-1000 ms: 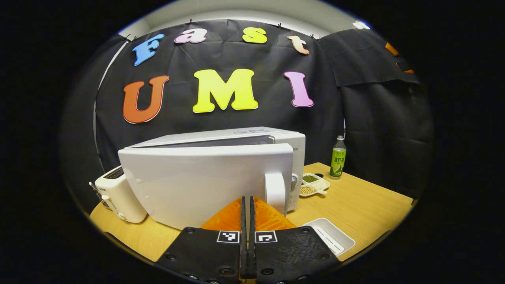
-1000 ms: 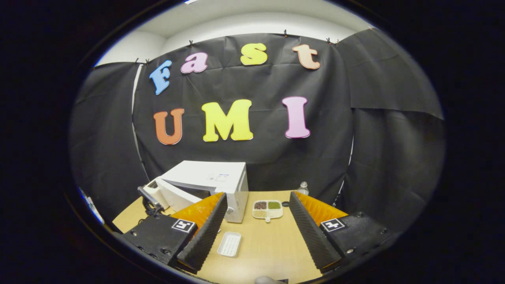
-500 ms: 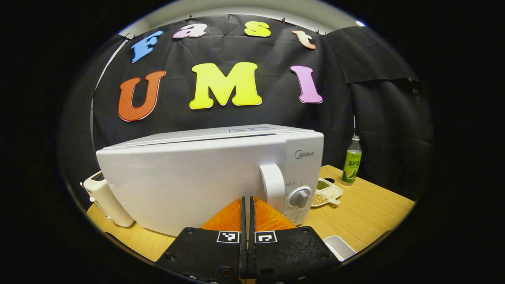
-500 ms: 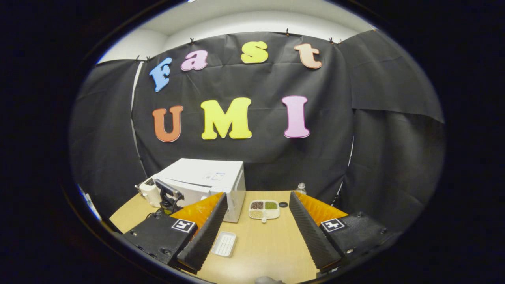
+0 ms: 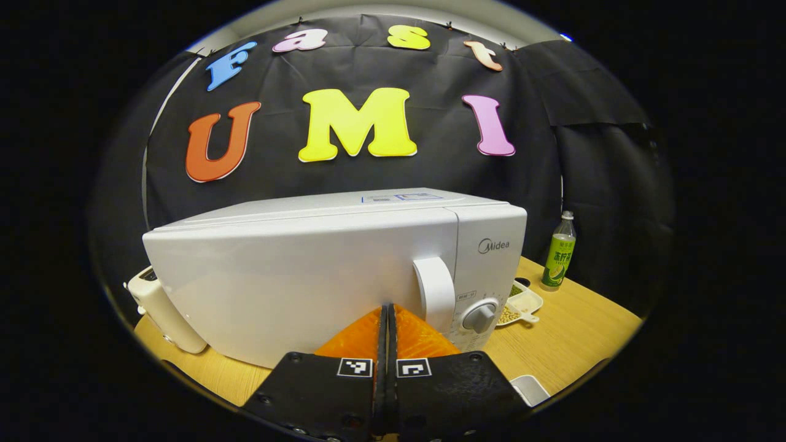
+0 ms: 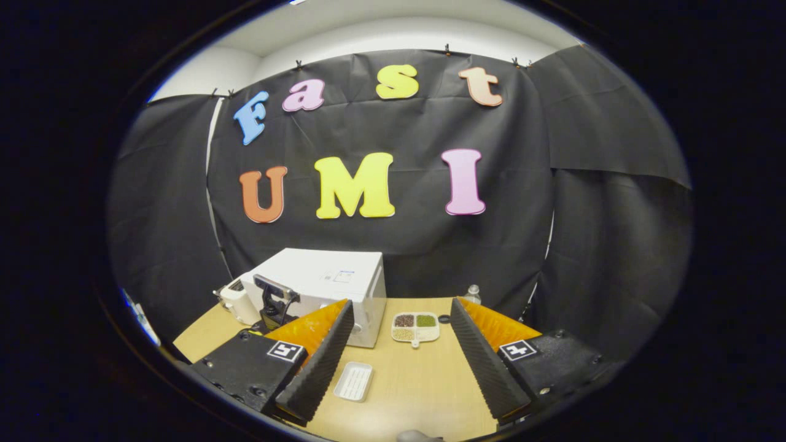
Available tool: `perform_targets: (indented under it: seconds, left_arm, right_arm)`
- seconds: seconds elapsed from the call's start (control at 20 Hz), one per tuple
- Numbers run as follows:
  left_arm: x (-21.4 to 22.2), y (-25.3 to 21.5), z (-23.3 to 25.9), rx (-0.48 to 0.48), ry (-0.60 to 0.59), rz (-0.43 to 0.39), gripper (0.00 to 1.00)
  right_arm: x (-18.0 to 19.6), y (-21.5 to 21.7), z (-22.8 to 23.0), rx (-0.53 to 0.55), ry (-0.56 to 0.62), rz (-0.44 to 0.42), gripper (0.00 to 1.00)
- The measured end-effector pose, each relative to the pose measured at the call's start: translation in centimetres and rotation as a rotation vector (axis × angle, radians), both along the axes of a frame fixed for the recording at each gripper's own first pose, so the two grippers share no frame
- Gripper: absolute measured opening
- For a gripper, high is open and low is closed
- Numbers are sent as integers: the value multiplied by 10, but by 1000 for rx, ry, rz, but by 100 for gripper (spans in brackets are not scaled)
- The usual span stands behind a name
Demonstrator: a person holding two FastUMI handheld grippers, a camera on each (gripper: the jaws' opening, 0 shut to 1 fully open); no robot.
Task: Open the microwave oven with the left hand, put the food in, and close the microwave oven.
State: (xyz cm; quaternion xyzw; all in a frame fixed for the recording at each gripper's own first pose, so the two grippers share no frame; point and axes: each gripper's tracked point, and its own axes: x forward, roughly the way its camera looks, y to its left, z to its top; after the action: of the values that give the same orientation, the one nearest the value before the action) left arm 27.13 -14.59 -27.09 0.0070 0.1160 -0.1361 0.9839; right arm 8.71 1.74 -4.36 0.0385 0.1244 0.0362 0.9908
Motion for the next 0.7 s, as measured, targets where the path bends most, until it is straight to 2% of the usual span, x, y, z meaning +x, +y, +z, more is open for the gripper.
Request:
perform_targets:
  seconds: [0.05,0.15,0.2,0.25,0.3,0.35,0.4,0.45,0.5,0.6,0.65,0.7]
  left_arm:
    - [-4,0,2,1,-1,-1,0]
    - [-17,6,13,-2,-17,3,0]
    - [-23,11,19,-8,-22,12,0]
    - [-29,16,27,-13,-27,18,0]
    - [-38,22,36,-11,-35,30,0]
    - [-47,28,45,-10,-48,35,0]
    - [-55,35,54,-7,-60,46,0]
    - [-61,38,61,-10,-65,44,1]
    - [-75,42,70,-17,-68,35,3]
    - [-91,54,82,-4,-80,50,66]
    - [-101,61,90,4,-90,61,98]
    - [-106,64,96,5,-96,65,97]
  right_arm:
    - [1,3,1,-3,-3,4,92]
    - [1,8,2,-5,-11,14,92]
    - [0,12,5,-4,-19,22,100]
    - [1,13,6,-12,-30,24,100]
    - [2,15,8,-21,-40,28,92]
    - [1,19,9,-24,-48,34,92]
    - [1,23,11,-23,-58,41,100]
    - [0,26,12,-21,-68,45,100]
    - [-1,30,15,-17,-79,51,92]
    - [-4,38,17,-20,-93,63,92]
    - [-7,42,17,-23,-97,69,100]
    - [-9,47,19,-23,-103,77,100]
